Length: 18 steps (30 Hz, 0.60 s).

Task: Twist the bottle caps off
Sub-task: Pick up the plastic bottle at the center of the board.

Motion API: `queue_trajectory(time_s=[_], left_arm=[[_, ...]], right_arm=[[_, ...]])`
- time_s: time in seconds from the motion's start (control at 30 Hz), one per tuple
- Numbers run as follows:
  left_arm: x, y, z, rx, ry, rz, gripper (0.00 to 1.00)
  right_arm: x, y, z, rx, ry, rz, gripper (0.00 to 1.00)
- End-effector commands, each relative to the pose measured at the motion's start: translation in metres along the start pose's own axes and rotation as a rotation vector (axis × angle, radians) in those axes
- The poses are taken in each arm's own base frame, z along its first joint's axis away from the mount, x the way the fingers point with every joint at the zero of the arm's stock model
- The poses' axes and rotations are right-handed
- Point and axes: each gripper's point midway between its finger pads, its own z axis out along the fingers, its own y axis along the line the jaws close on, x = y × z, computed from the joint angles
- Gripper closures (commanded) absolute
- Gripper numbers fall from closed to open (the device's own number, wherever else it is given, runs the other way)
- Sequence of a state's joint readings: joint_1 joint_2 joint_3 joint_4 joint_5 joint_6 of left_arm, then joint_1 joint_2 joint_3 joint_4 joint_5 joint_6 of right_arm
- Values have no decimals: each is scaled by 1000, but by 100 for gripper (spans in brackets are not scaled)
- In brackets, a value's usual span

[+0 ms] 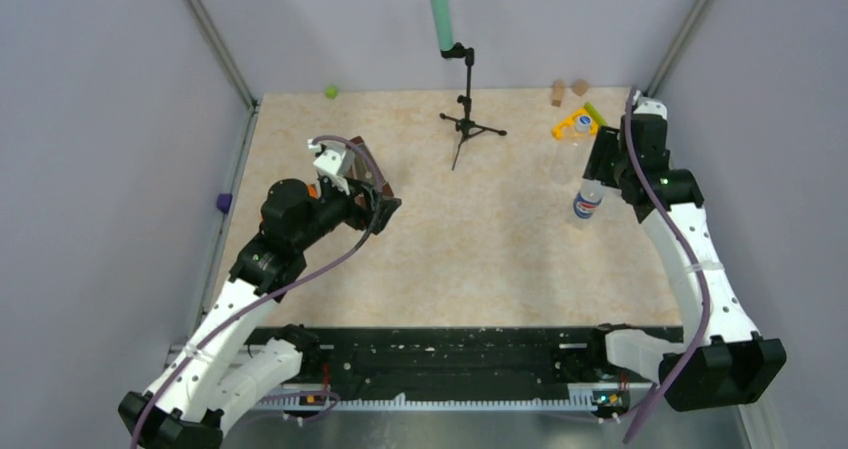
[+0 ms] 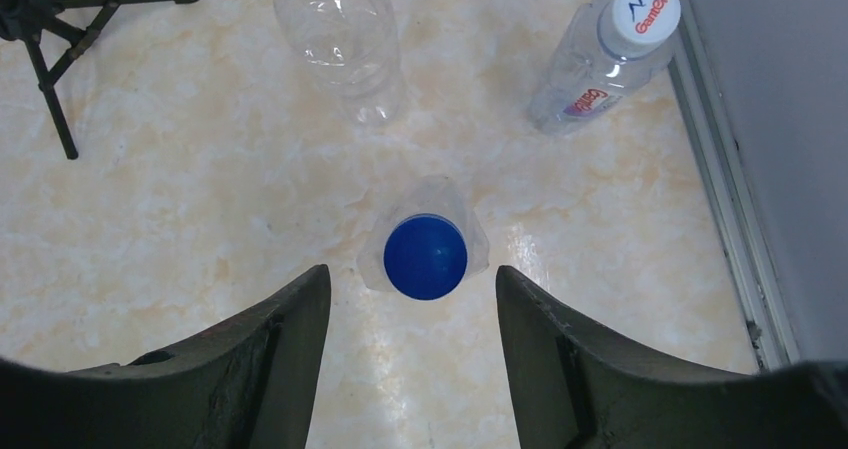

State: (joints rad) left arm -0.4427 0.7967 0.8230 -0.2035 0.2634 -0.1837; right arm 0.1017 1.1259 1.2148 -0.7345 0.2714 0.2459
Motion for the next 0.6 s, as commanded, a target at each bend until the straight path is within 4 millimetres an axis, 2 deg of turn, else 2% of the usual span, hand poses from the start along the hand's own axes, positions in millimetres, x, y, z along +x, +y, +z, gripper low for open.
queue_trajectory(time_s=[0.0, 0.17, 0.23, 0.33, 0.57], left_arm=[[-26, -5, -2, 3, -65, 25, 13], [-26, -2, -4, -15, -67, 21, 13], [-26, 0, -4, -26, -67, 22, 13], [-26, 1, -3, -31, -65, 26, 13], [-25, 1, -2, -25, -56, 25, 13]], right_arm=[[-7, 5, 12, -10, -17, 20, 41], [-9, 6, 22, -8, -9, 13, 45], [-9, 6, 24, -3, -9, 8, 52], [-11, 3, 26, 11, -15, 1, 56], [-6, -2, 28, 39, -1, -22, 61]])
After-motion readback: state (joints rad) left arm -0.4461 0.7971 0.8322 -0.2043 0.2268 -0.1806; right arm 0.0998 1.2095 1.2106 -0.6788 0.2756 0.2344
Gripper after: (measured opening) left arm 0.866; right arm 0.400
